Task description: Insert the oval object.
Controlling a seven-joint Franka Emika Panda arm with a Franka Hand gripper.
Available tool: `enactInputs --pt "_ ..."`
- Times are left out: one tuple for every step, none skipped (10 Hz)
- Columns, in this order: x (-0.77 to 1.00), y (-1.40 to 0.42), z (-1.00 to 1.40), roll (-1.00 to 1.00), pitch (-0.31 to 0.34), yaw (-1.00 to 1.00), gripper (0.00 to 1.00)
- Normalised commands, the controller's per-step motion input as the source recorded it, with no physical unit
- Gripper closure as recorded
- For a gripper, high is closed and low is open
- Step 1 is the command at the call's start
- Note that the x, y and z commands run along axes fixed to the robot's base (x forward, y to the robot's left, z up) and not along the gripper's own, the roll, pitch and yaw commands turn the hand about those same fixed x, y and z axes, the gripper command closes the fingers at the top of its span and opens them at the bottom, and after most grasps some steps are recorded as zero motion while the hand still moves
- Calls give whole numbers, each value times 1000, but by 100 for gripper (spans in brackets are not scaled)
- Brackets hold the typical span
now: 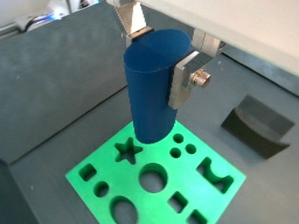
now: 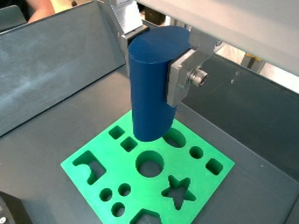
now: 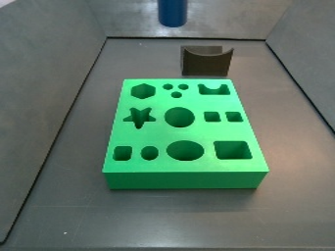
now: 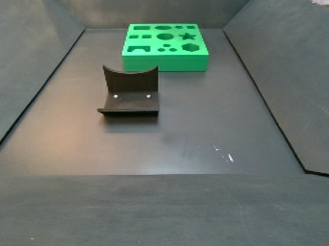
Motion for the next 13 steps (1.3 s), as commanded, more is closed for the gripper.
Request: enactInputs --pt "-100 -343 -746 0 -176 -829 100" --pt "-100 -340 -749 0 -174 -829 100" --pt "-103 -337 -746 0 -176 -834 100" --pt "-103 -340 -743 0 -171 -831 100" --pt "-31 -351 -689 0 -146 -769 100" --pt "123 -426 -697 0 -104 -529 100" --pt "489 -471 -763 0 -60 -286 100" --pt "820 -423 -694 41 16 -129 100" --pt "886 -403 -600 99 49 -43 100" --pt "940 -337 -431 229 106 0 100" --pt "920 -294 -380 293 137 0 100" --pt "880 -260 -340 337 147 0 100" --pt "834 -254 -306 347 134 -26 100"
